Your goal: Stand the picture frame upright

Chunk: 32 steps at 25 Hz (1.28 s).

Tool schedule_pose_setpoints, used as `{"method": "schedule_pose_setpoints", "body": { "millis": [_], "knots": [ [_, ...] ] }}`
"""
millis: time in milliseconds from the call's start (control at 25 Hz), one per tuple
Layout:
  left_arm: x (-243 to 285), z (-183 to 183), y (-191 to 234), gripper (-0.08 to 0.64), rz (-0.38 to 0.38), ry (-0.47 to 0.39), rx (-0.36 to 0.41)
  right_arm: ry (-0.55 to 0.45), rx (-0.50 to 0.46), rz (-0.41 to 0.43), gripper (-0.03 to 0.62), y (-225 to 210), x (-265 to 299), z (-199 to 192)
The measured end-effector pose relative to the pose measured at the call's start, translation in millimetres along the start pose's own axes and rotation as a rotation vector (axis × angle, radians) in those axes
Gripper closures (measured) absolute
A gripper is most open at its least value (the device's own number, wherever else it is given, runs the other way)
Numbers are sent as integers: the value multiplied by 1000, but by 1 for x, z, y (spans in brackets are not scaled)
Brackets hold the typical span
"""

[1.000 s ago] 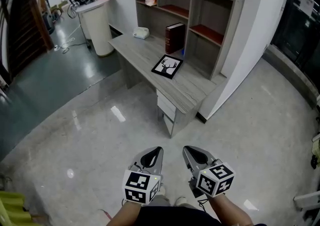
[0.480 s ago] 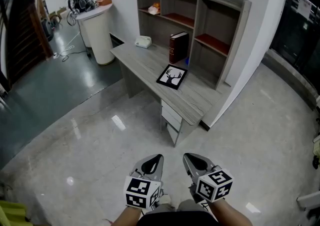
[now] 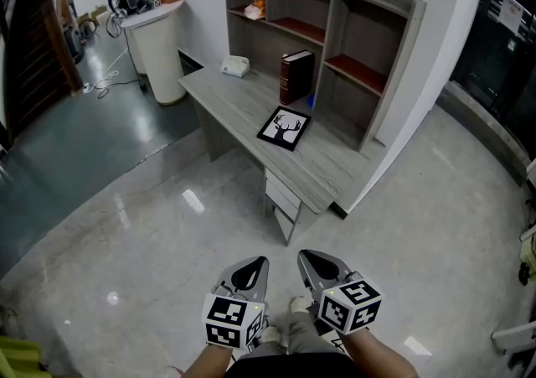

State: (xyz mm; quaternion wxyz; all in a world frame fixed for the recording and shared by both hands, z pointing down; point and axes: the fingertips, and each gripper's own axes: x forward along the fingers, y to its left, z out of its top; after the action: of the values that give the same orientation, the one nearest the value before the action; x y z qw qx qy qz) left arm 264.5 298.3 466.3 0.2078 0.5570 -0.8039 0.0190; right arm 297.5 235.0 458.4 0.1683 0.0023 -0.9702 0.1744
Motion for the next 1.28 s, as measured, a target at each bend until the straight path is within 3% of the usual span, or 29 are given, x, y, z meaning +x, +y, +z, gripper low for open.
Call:
{"method": "schedule_pose_setpoints", "body": {
  "millis": [800, 1280],
  "knots": [
    [129, 51, 5, 565, 58, -3, 12, 58, -26, 67, 592, -111, 56, 45],
    [172, 65, 5, 565, 100, 1, 17, 75, -31, 84, 592, -156, 71, 63]
  ]
}}
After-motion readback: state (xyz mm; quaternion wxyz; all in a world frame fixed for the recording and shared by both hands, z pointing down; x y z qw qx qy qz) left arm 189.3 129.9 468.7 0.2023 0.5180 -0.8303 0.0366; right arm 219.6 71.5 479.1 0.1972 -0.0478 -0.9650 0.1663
